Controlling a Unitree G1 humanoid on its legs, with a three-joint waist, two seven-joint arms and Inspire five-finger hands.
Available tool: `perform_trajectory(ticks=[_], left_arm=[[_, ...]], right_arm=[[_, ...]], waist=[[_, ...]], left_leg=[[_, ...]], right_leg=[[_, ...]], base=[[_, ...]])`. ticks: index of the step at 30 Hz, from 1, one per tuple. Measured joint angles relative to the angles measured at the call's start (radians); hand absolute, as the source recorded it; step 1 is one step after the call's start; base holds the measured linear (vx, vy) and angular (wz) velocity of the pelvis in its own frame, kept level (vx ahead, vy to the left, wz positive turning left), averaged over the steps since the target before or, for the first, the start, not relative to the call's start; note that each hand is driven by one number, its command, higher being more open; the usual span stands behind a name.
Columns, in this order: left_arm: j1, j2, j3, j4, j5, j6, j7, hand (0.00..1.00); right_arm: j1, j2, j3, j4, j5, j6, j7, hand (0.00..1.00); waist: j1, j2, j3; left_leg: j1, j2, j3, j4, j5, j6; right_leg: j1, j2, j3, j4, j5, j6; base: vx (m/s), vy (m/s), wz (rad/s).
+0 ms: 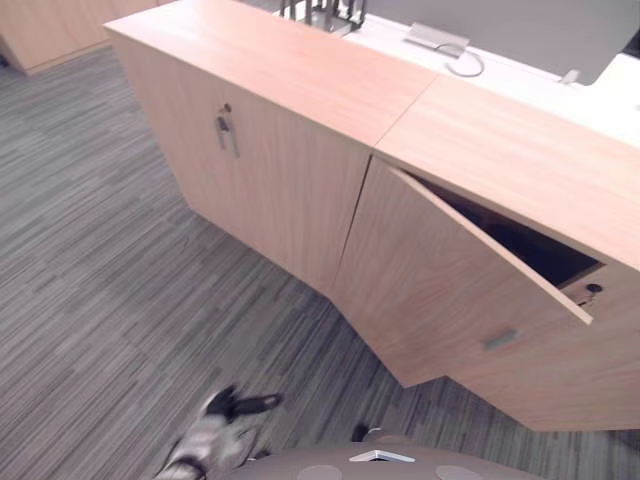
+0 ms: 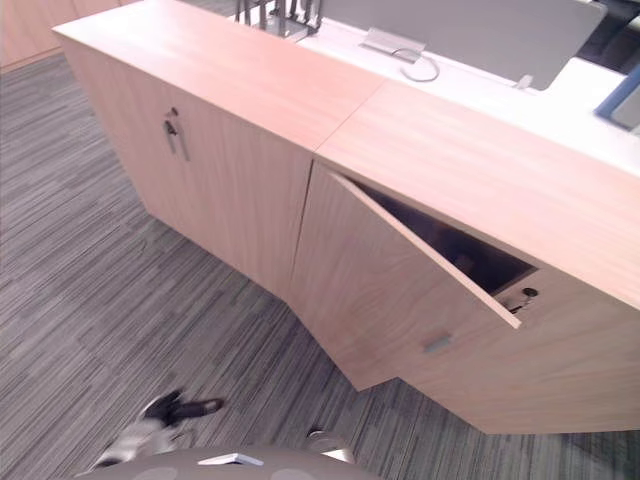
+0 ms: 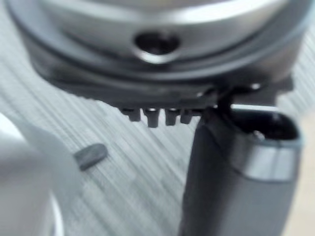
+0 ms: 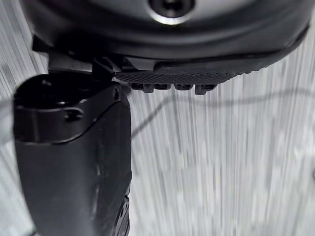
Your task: Walk over to the cabinet, pick up the folder, carry it to the office cabinet, place the folder inside the office cabinet, then close the office cabinet door
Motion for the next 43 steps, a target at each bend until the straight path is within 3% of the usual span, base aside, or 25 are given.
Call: perform_trajectory(ticks=[2,5,6,7,8,9,11,12,13,14,18,21,25,29,33,39,41,43], left_arm=[[0.065,0.004,0.092,-0.023,-0.113,0.001,0.026,1.00],[0.164,-0.062,0.206,-0.071,-0.284,-0.014,0.041,1.00],[0.188,-0.104,0.238,-0.078,-0.362,-0.025,0.040,1.00],[0.199,-0.128,0.242,-0.084,-0.399,-0.027,0.040,1.00],[0.204,-0.176,0.241,-0.094,-0.467,-0.027,0.039,1.00],[0.205,-0.201,0.242,-0.104,-0.492,-0.029,0.038,1.00],[0.204,-0.271,0.242,-0.140,-0.547,-0.031,0.034,1.00],[0.206,-0.270,0.237,-0.139,-0.553,-0.027,0.027,1.00],[0.214,-0.270,0.238,-0.166,-0.557,-0.029,0.013,1.00],[0.222,-0.261,0.238,-0.196,-0.561,-0.051,0.000,1.00],[0.172,-0.234,0.206,-0.202,-0.613,-0.068,-0.007,1.00],[0.125,-0.223,0.133,-0.199,-0.623,-0.068,-0.013,1.00],[0.075,-0.220,0.045,-0.235,-0.608,-0.072,0.002,1.00],[0.043,-0.243,-0.042,-0.304,-0.381,-0.130,0.089,1.00],[0.058,-0.227,-0.067,-0.295,-0.411,-0.138,0.124,1.00],[0.139,-0.125,-0.174,-0.244,-0.369,-0.139,0.028,1.00],[0.152,-0.093,-0.180,-0.220,-0.290,-0.128,0.021,1.00],[0.150,-0.075,-0.201,-0.218,-0.166,-0.131,0.019,1.00]], right_arm=[[-0.025,-0.020,-0.055,-0.027,-0.008,0.010,-0.061,1.00],[-0.047,-0.056,-0.092,-0.029,-0.005,0.015,-0.108,1.00],[-0.073,-0.055,-0.120,-0.021,0.002,0.023,-0.121,1.00],[-0.087,-0.055,-0.132,-0.007,0.003,0.032,-0.126,1.00],[-0.114,-0.055,-0.148,-0.001,0.013,0.057,-0.141,1.00],[-0.135,-0.057,-0.149,-0.001,0.016,0.070,-0.152,1.00],[-0.182,-0.057,-0.145,-0.008,0.027,0.102,-0.181,1.00],[-0.173,-0.056,-0.155,-0.008,0.035,0.104,-0.184,1.00],[-0.161,-0.032,-0.192,-0.007,0.038,0.107,-0.199,1.00],[-0.152,-0.012,-0.208,-0.007,0.036,0.109,-0.214,1.00],[-0.121,0.024,-0.317,-0.007,0.042,0.127,-0.240,1.00],[-0.083,0.037,-0.419,-0.006,0.130,0.145,-0.270,1.00],[-0.059,0.074,-0.523,0.026,0.300,0.174,-0.311,1.00],[-0.043,0.102,-0.609,0.077,0.561,0.194,-0.391,1.00],[-0.039,0.114,-0.652,0.106,0.680,0.193,-0.433,1.00],[-0.039,0.130,-0.643,0.117,0.719,0.193,-0.452,1.00],[-0.045,0.133,-0.613,0.117,0.716,0.189,-0.451,1.00],[-0.048,0.128,-0.574,0.111,0.696,0.179,-0.452,1.00]], waist=[[0.046,0.028,0.002],[0.085,0.074,0.007],[0.101,0.069,0.015],[0.112,0.067,0.014],[0.124,0.083,0.023],[0.130,0.090,0.034],[0.153,0.105,0.042],[0.161,0.107,0.043],[0.173,0.094,0.038],[0.171,0.065,0.026],[0.170,0.030,-0.007],[0.156,0.058,-0.029],[0.144,0.058,-0.048],[0.143,0.043,-0.051],[0.143,0.037,-0.049],[0.145,0.019,-0.045],[0.142,-0.009,-0.040],[0.141,0.001,-0.032]], left_leg=[[-0.072,0.068,-0.089,0.200,-0.029,0.013],[-0.159,0.074,-0.346,0.398,-0.009,0.008],[-0.182,0.040,-0.431,0.439,0.006,0.001],[-0.175,0.004,-0.489,0.414,-0.036,-0.019],[-0.175,-0.060,-0.582,0.339,-0.094,-0.031],[-0.179,-0.082,-0.619,0.307,-0.109,-0.028],[-0.205,-0.132,-0.686,0.174,-0.088,-0.030],[-0.203,-0.131,-0.687,0.153,-0.039,-0.011],[-0.178,-0.140,-0.656,0.138,-0.047,0.001],[-0.168,-0.153,-0.633,0.111,-0.046,0.011],[-0.117,-0.200,-0.584,-0.001,-0.007,0.045],[-0.032,-0.217,-0.566,-0.121,0.034,0.058],[0.033,-0.215,-0.566,-0.181,0.053,0.058],[0.044,-0.211,-0.600,-0.226,0.102,0.060],[0.056,-0.211,-0.609,-0.251,0.120,0.069],[0.096,-0.221,-0.589,-0.355,0.183,0.065],[0.106,-0.232,-0.575,-0.403,0.213,0.050],[0.105,-0.227,-0.587,-0.403,0.219,0.045]], right_leg=[[0.008,0.038,0.026,0.009,-0.018,-0.013],[0.007,0.065,0.088,0.043,-0.051,-0.035],[0.011,0.057,0.127,0.047,-0.055,-0.040],[0.013,0.050,0.146,0.050,-0.055,-0.041],[-0.001,0.043,0.176,0.056,-0.055,-0.041],[-0.009,0.040,0.193,0.063,-0.055,-0.041],[-0.049,0.035,0.239,0.110,-0.071,-0.012],[-0.056,0.037,0.243,0.127,-0.083,0.002],[-0.053,0.026,0.264,0.140,-0.090,0.010],[-0.052,0.010,0.270,0.130,-0.088,0.012],[-0.047,-0.045,0.290,0.079,-0.058,0.049],[-0.012,-0.062,0.287,0.038,-0.023,0.045],[0.023,-0.059,0.283,0.024,-0.012,0.049],[0.036,-0.053,0.233,-0.001,0.042,0.043],[0.038,-0.051,0.233,-0.005,0.069,0.043],[0.025,-0.061,0.234,-0.022,0.068,0.038],[0.010,-0.072,0.232,-0.021,0.022,0.058],[0.001,-0.057,0.235,-0.019,0.019,0.056]], base=[[0.04,-0.100,-0.30],[0.05,0.011,-0.50],[0.06,0.068,-0.79],[0.08,0.092,-0.79],[0.06,0.135,-0.61],[0.04,0.201,-0.78],[0.01,0.202,-0.67],[0.06,0.205,-0.47],[0.10,0.153,-0.40],[0.14,0.177,-0.39],[0.17,0.110,-0.26],[0.15,0.061,-0.15],[0.10,0.014,-0.10],[-0.01,-0.015,0.16],[-0.09,0.010,0.04],[-0.18,-0.013,-0.14],[-0.21,-0.092,-0.28],[-0.21,-0.077,-0.01]])
